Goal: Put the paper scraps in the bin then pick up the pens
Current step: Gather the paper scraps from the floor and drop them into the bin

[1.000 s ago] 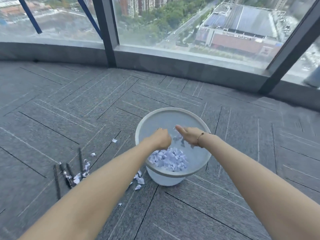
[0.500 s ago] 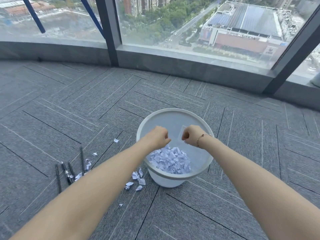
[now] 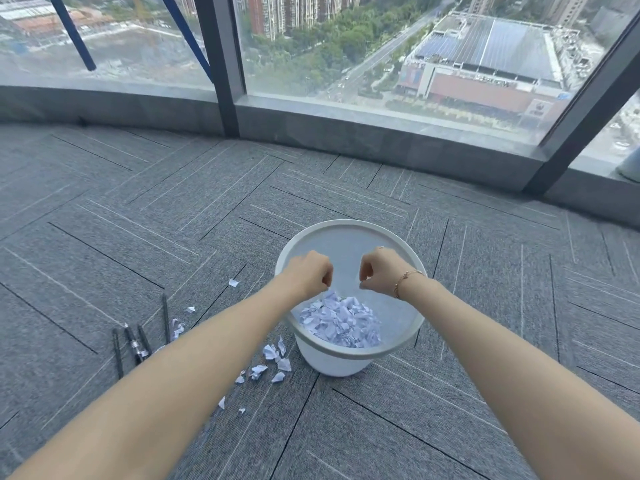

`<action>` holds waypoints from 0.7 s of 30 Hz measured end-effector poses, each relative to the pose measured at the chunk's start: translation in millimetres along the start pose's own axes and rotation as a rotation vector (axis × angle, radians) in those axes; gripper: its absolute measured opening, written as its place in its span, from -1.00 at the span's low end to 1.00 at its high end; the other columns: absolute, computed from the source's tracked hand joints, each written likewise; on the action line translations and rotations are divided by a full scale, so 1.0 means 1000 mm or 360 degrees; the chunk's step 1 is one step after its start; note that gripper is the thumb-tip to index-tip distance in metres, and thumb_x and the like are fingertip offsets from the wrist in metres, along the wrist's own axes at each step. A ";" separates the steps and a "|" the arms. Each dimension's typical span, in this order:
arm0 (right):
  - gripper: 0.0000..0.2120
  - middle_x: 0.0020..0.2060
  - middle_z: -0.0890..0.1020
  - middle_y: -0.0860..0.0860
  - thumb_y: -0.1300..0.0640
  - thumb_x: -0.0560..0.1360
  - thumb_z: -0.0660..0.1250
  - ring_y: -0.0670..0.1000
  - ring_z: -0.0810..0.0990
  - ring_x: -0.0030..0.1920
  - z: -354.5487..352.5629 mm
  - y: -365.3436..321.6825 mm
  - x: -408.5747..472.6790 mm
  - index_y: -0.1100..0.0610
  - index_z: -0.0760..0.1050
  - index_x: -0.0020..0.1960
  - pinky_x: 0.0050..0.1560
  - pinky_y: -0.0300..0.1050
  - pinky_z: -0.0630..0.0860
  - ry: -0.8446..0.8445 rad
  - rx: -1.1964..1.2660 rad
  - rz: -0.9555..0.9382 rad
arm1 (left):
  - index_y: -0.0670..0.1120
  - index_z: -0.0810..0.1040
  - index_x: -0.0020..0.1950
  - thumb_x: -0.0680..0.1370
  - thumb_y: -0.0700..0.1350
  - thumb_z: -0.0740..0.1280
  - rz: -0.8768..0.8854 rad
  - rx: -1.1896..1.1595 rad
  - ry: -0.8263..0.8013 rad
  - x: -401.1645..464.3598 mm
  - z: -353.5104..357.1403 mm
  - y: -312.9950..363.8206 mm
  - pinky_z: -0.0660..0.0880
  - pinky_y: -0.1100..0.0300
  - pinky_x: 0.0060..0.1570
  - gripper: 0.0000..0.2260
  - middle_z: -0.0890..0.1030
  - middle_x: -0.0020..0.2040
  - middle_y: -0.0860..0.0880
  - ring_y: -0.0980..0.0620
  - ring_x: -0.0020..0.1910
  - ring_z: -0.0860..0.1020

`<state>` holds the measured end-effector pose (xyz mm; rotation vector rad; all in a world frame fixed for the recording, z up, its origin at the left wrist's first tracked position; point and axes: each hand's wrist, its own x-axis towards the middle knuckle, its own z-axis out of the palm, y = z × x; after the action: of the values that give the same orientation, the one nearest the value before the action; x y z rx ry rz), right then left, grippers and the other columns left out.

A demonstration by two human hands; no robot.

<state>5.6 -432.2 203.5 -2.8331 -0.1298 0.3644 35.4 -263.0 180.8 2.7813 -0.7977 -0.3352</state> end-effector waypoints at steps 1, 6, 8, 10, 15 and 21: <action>-0.88 -0.07 0.66 0.10 0.14 0.39 0.42 0.07 0.55 0.05 0.000 -0.002 0.000 0.18 0.62 -0.12 0.03 -0.11 0.44 -0.0023 -0.0053 0.0007 | -0.11 0.62 -0.09 0.43 -0.27 0.29 0.0043 0.0069 0.0047 -0.001 -0.002 0.001 0.47 0.11 -0.04 -0.84 0.64 -0.04 -0.10 -0.10 0.03 0.55; -0.76 0.19 0.50 0.12 0.18 0.42 0.41 0.09 0.50 0.19 0.005 -0.002 -0.002 0.13 0.58 0.09 0.32 -0.01 0.35 -0.0257 -0.0229 -0.0038 | -0.05 0.50 0.21 0.47 -0.22 0.31 0.0172 0.0413 0.0134 -0.002 -0.006 -0.009 0.24 0.08 0.34 -0.68 0.49 0.21 -0.10 -0.08 0.36 0.27; -0.80 0.12 0.56 0.16 0.23 0.44 0.38 0.08 0.53 0.07 0.004 -0.002 -0.002 0.19 0.58 0.06 0.16 -0.10 0.46 -0.0223 -0.0166 -0.0075 | -0.07 0.47 0.25 0.47 -0.31 0.25 0.0144 0.0327 0.0141 -0.006 -0.009 -0.015 0.30 0.05 0.30 -0.63 0.44 0.25 -0.10 -0.08 0.34 0.30; -0.81 0.08 0.56 0.13 0.20 0.44 0.38 0.08 0.50 0.07 0.004 -0.003 -0.004 0.17 0.58 0.04 0.19 -0.08 0.44 -0.0177 -0.0178 -0.0122 | -0.10 0.49 0.21 0.46 -0.41 0.16 0.0112 0.0170 0.0152 -0.011 -0.014 -0.020 0.39 0.00 0.20 -0.60 0.44 0.22 -0.11 -0.09 0.28 0.35; -0.70 0.14 0.55 0.06 0.21 0.46 0.33 0.08 0.46 0.24 -0.001 -0.017 -0.004 0.08 0.49 0.19 0.44 0.10 0.09 -0.0066 -0.0248 -0.0056 | -0.15 0.54 0.14 0.47 -0.35 0.18 0.0026 0.0049 0.0525 -0.027 -0.027 -0.048 0.45 -0.01 0.07 -0.70 0.54 0.10 -0.12 -0.13 0.08 0.49; -0.72 -0.17 0.62 0.15 0.02 0.55 0.21 0.16 0.58 -0.06 -0.023 -0.050 0.006 0.20 0.50 -0.19 -0.05 -0.03 0.49 0.0188 -0.0194 -0.0073 | -0.13 0.51 0.13 0.52 -0.17 0.22 -0.0511 0.0273 0.0503 -0.063 -0.038 -0.122 0.40 0.02 0.10 -0.79 0.63 0.00 -0.11 -0.12 0.02 0.54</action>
<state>14.7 -389.4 237.6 -2.9573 -0.1990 0.1839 53.6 -122.1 193.0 3.0126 -0.3200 0.1291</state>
